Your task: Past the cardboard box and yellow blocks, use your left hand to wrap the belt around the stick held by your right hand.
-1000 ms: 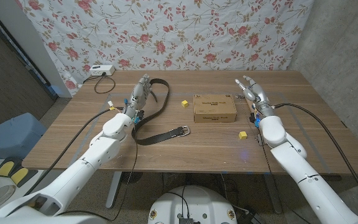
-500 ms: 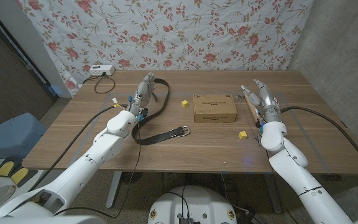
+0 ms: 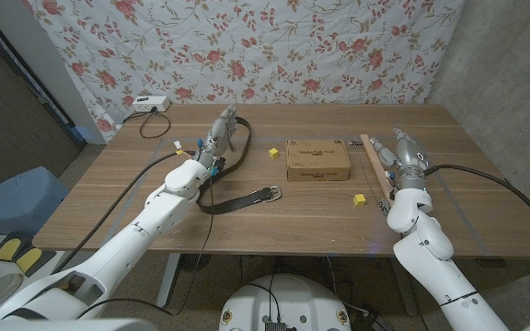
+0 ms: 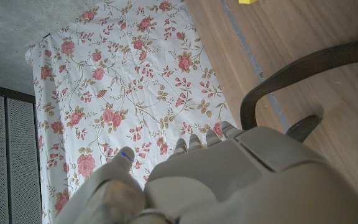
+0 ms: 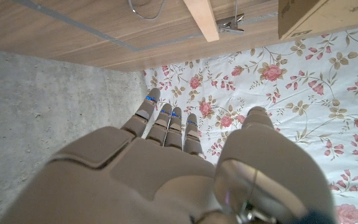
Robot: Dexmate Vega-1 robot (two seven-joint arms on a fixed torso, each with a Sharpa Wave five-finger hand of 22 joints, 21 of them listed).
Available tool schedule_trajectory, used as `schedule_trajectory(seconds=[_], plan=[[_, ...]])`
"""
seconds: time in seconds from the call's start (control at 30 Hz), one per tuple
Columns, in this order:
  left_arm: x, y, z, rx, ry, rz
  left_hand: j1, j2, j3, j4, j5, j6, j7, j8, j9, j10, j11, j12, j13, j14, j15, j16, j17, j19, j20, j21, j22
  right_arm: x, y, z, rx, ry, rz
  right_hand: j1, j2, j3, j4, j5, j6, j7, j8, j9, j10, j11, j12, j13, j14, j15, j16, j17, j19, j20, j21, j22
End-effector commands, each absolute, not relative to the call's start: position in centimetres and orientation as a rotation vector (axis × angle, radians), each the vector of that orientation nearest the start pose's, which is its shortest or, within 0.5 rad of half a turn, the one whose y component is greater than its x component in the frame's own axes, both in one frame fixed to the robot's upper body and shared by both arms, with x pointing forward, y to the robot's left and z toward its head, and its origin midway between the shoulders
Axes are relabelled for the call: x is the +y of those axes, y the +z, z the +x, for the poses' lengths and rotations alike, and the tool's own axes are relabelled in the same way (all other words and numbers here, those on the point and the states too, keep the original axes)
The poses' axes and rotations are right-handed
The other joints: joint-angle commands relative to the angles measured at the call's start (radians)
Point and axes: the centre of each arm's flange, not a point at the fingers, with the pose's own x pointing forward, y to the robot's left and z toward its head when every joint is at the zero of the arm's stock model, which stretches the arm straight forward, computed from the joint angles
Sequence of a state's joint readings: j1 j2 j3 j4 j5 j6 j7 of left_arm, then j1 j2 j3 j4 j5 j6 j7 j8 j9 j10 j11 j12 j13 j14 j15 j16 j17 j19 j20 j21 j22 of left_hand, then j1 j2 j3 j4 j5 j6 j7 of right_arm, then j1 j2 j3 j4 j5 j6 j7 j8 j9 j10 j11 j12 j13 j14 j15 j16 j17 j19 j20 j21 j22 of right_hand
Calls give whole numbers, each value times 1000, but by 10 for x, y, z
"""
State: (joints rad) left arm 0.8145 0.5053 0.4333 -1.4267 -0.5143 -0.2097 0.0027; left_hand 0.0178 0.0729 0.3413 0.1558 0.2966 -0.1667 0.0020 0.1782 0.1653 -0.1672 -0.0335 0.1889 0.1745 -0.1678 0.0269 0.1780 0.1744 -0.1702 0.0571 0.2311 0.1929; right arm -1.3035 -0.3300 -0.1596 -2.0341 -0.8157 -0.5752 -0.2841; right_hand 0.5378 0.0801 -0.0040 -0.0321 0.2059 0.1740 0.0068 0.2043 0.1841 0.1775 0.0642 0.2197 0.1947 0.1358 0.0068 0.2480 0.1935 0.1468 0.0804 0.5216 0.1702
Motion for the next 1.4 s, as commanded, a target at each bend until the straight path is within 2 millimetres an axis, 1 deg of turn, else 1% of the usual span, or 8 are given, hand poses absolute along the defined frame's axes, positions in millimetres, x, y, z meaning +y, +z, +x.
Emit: schedule_trajectory(seconds=[0.03,0.43,0.6,0.7,0.97,1.27,1.33,1.4], plan=[[218,8,645,-621,-318,127,10,9,-7,0,5,-206,-1,4,6,-195,1,7,2,-186,1,7,2,-50,5,2,4,-303,-71,504,-238,-732,-1047,-10,11,-2,-4,-1,6,-5,0,5,14,-2,6,6,15,-7,8,7,2,19,-5,4],[214,12,645,-621,-330,134,10,7,-12,0,6,-204,1,4,6,-193,2,7,2,-183,0,7,2,-50,7,1,4,-302,-84,503,-90,-729,-1118,-7,7,-2,-11,-2,6,-4,-1,6,11,-11,3,9,20,-17,11,11,2,27,-12,4],[212,13,645,-619,-334,137,10,6,-13,0,6,-203,2,4,6,-193,4,7,2,-184,1,6,2,-49,7,1,4,-301,-87,502,-50,-702,-1140,-9,5,-3,-11,-2,10,-3,1,7,12,-10,3,10,19,-20,11,14,2,26,-15,4],[212,13,645,-616,-333,136,10,6,-14,0,7,-203,2,4,6,-193,5,7,2,-184,1,6,2,-50,7,1,4,-300,-88,502,-30,-692,-1150,-13,4,-5,-10,-2,20,-3,5,8,21,-4,7,12,30,-20,17,17,5,24,-17,5],[213,10,644,-614,-335,131,10,6,-16,0,7,-203,3,4,6,-193,5,7,2,-183,2,6,2,-50,8,1,4,-298,-90,505,12,-686,-1193,-16,6,-5,-12,0,45,-4,13,9,39,-5,14,16,45,-27,26,24,10,26,-23,5],[214,9,643,-613,-331,133,10,6,-19,0,8,-203,2,4,6,-194,5,6,2,-183,2,5,2,-50,8,0,4,-296,-94,512,60,-673,-1231,-7,7,-1,-19,1,51,-2,14,10,43,-4,15,19,48,-27,28,26,17,23,-24,5],[213,9,644,-612,-330,135,10,6,-19,0,8,-202,2,4,6,-193,5,6,2,-183,1,5,2,-50,8,0,4,-295,-94,513,70,-666,-1237,-3,10,1,-22,3,61,-1,17,10,54,-3,19,20,60,-30,34,29,27,15,-24,5],[213,9,644,-611,-330,133,10,6,-20,0,8,-202,2,4,6,-193,5,6,2,-183,1,5,2,-50,8,0,4,-294,-95,515,82,-663,-1248,-3,10,2,-23,4,68,1,19,11,57,-3,20,22,73,-33,41,31,33,14,-25,5]])
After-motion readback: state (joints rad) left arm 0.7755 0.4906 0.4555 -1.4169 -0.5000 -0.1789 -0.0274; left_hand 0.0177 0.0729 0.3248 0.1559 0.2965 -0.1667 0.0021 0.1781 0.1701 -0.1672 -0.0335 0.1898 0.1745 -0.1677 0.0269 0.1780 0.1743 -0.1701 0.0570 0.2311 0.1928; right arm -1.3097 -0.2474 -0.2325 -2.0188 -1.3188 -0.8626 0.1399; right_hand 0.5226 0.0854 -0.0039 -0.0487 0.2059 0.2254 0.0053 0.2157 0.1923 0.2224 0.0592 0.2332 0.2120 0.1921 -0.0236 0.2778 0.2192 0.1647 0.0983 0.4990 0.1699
